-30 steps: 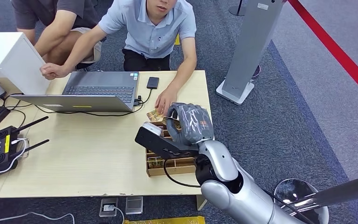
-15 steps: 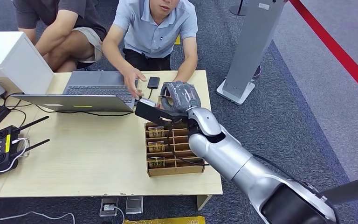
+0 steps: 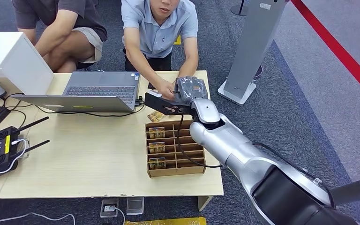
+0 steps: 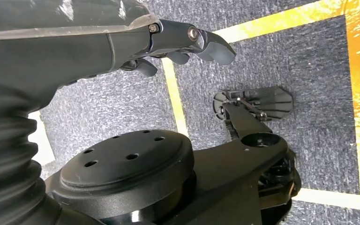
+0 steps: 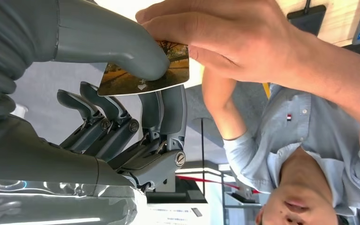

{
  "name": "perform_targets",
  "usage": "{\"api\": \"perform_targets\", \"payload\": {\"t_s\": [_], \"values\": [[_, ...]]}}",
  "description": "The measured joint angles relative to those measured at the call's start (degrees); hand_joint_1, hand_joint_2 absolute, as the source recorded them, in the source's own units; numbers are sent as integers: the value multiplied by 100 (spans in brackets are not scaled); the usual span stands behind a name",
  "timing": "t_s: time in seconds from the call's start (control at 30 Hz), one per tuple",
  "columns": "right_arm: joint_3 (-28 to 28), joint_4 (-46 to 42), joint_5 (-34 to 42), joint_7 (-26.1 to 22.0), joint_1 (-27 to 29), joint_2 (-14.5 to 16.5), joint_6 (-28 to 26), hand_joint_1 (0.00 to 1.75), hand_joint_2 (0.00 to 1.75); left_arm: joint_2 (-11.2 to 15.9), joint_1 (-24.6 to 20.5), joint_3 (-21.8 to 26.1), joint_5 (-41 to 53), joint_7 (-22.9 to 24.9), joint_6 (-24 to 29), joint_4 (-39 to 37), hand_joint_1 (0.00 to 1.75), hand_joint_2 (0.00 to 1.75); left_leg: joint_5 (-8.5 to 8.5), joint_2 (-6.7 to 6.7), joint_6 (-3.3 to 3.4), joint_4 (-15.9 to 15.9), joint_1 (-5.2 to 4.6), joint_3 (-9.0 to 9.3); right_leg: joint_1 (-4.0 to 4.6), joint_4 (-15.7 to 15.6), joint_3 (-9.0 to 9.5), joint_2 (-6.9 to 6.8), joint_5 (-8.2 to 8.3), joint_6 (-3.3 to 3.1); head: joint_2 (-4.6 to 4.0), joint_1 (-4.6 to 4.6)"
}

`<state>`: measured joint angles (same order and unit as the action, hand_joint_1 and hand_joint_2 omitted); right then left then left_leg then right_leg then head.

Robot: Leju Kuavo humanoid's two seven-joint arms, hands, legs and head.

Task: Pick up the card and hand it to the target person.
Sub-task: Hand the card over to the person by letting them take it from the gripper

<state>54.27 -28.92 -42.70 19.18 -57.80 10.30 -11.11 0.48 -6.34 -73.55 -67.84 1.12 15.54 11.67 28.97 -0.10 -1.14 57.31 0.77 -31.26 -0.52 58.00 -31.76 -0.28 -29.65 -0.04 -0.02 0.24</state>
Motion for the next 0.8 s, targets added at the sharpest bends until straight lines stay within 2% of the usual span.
{"api": "perform_targets", "payload": {"t_s": [0.07, 0.2, 0.47, 0.8], "values": [[39, 126, -21, -65, -72, 63, -57, 175, 175, 0, 0, -5, 2, -40, -4, 0, 0, 175, 0, 0, 0, 0, 0, 0, 0, 0, 0, 1, 1, -1, 0, 1], [98, 249, -33, -235, -177, 189, -216, 0, 175, 0, -1, -44, 18, -115, -31, 0, 0, 175, -1, 1, -1, 0, 0, 0, 0, 1, 0, 2, 1, -1, 0, 1], [185, 305, -1, -689, -434, 487, -574, 0, 175, 0, -4, -112, 41, -248, -66, 0, 0, 175, -1, 2, -2, 0, 0, 0, 0, 1, -2, 4, 1, -1, 0, -2], [264, 236, -31, -869, -555, 675, -752, 0, 175, 2, -1, -143, 3, -248, -51, 0, 0, 175, -2, 1, -2, 0, 0, 2, 0, 1, 0, 4, 1, -1, 0, 8]]}}
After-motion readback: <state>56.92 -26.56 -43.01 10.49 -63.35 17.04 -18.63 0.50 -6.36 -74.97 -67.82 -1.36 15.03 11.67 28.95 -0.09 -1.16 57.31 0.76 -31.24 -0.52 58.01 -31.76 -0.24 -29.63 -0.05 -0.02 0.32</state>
